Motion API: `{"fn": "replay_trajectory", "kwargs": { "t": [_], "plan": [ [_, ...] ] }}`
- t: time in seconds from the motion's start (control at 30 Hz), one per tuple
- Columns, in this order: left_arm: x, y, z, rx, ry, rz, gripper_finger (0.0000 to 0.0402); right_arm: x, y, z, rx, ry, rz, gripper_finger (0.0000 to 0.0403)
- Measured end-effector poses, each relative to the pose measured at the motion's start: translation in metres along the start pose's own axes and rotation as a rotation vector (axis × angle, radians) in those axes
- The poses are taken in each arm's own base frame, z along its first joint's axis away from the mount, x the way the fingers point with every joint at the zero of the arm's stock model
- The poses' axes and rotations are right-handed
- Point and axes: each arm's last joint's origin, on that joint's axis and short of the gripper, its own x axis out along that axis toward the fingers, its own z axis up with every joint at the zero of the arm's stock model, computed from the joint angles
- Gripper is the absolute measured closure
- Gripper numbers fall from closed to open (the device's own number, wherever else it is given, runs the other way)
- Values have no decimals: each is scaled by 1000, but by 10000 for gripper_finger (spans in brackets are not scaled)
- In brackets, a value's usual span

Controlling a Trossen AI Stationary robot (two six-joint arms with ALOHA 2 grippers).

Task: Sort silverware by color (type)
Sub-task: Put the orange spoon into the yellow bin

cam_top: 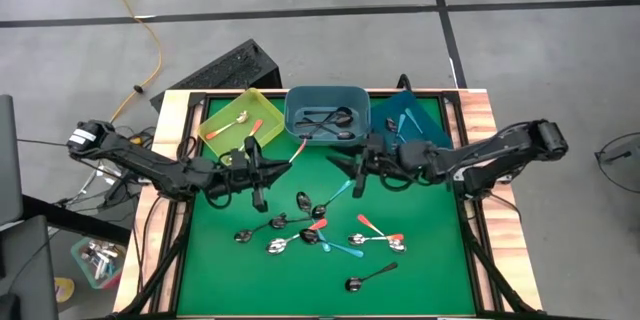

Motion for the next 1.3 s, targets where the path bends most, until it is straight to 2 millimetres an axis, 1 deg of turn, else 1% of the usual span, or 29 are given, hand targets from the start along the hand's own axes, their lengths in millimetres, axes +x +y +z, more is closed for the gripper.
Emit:
{"fn": "replay_trajectory", "kwargs": {
  "t": [0.1,0.2,0.3,0.43,0.5,0.67,0.8,0.87,0.93,1.0,1.23,1.3],
  "plan": [
    [0,0,0,-1,-5,1,401,10,2,-9,0,2,2,199],
    [0,0,0,0,-4,3,401,25,7,-17,-6,23,18,165],
    [0,0,0,8,1,10,401,39,14,-15,-8,27,85,145],
    [0,1,0,19,2,26,401,57,22,-13,-53,37,94,143],
    [0,1,-1,22,5,27,401,67,27,-9,-77,25,97,143],
    [0,1,-1,24,8,23,401,81,31,6,-102,57,83,143],
    [0,1,-1,25,9,22,401,86,30,14,-115,90,65,146],
    [0,1,-2,28,13,22,401,86,29,17,-118,75,63,160],
    [0,1,-2,29,13,22,401,86,28,18,-137,71,62,186],
    [0,1,-2,31,13,22,401,86,29,17,-151,78,63,222],
    [0,1,-2,45,18,23,401,85,28,14,-161,112,63,377],
    [0,1,-2,46,18,21,401,85,27,14,-164,116,61,385]
  ]
}}
